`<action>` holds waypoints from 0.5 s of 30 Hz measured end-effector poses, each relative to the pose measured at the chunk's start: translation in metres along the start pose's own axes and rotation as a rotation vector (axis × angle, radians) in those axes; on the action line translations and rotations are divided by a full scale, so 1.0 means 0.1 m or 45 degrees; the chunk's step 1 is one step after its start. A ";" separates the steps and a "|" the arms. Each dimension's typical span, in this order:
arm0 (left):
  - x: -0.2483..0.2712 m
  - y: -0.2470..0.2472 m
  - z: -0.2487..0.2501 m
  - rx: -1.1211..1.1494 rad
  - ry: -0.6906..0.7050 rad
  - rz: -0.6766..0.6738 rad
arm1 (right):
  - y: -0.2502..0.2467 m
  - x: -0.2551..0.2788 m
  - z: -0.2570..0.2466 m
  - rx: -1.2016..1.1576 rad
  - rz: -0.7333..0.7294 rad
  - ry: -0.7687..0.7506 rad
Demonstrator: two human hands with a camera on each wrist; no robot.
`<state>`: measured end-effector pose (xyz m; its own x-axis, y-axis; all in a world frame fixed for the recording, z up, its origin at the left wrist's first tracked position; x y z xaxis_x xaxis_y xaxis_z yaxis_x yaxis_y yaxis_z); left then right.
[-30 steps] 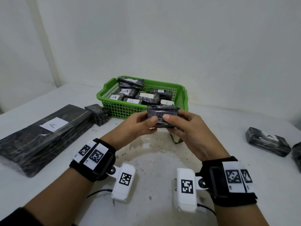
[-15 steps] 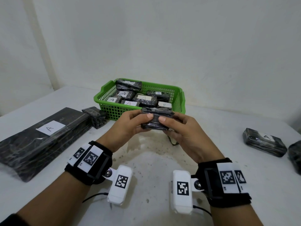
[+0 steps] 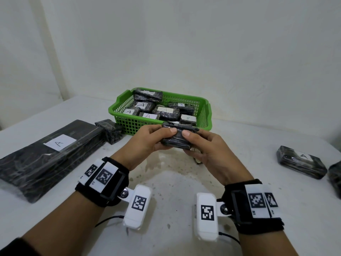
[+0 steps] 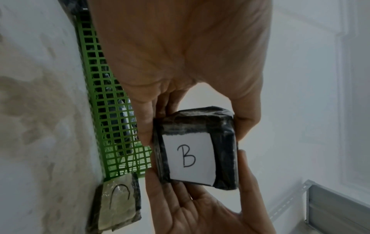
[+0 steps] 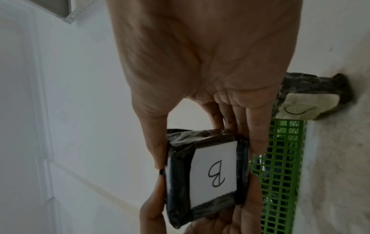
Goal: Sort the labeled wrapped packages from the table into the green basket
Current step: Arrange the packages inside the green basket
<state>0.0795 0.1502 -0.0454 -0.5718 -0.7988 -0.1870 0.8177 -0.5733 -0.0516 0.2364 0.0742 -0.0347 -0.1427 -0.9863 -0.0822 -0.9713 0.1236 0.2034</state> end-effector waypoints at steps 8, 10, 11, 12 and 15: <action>0.01 -0.04 -0.01 -0.152 -0.100 0.098 | 0.00 0.01 -0.06 0.300 0.001 -0.170; 0.01 -0.03 0.00 -0.099 -0.126 0.096 | -0.04 -0.01 -0.06 0.201 0.132 -0.158; 0.01 -0.03 0.00 -0.050 -0.137 0.102 | -0.07 -0.02 -0.05 0.094 0.195 -0.120; 0.01 -0.02 -0.01 -0.006 -0.145 0.110 | -0.10 -0.02 -0.03 -0.009 0.228 -0.072; 0.01 -0.04 -0.04 0.032 -0.139 0.173 | -0.16 -0.02 -0.01 -0.101 0.210 0.024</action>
<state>0.0764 0.1524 -0.0490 -0.4610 -0.8836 -0.0825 0.8869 -0.4620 -0.0081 0.2526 0.0743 -0.0368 -0.2946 -0.9553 -0.0228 -0.9166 0.2758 0.2893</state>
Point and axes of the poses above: each hand's wrist, its own x-axis away from the middle knuckle, its own y-axis out of the palm, z = x × y, the point moved 6 cm from there along -x, towards the middle knuckle, and after that the axes turned 8 degrees about -x, right-handed, at the moved point
